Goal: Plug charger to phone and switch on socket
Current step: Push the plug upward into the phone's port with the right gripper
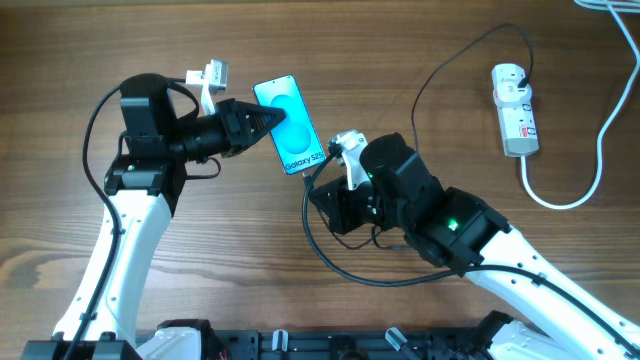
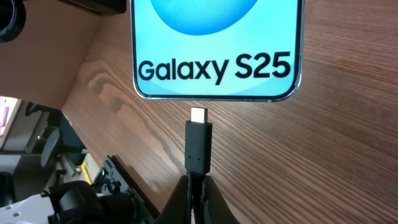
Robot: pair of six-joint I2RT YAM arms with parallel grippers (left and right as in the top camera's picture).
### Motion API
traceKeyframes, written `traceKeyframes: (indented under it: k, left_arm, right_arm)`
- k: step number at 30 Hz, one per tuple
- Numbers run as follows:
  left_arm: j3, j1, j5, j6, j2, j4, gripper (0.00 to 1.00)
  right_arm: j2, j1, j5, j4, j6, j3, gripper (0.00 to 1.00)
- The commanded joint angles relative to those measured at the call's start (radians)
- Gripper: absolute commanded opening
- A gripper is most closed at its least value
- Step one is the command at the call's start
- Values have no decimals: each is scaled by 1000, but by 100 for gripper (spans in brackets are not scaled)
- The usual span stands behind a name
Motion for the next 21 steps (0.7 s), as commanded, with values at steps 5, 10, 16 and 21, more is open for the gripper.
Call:
traceKeyframes:
  k: [5, 10, 16, 21]
  left_arm:
    - [12, -2, 39, 13, -14, 10, 4]
    - [12, -2, 40, 13, -14, 10, 4]
    - [12, -2, 47, 13, -14, 10, 4]
    - [12, -2, 46, 13, -14, 11, 4]
  right_arm:
    - [4, 4, 3, 6, 10, 18, 4]
    - [3, 2, -39, 6, 10, 18, 4]
    - [3, -35, -48, -9, 29, 18, 4]
    - [3, -50, -100, -2, 28, 18, 4]
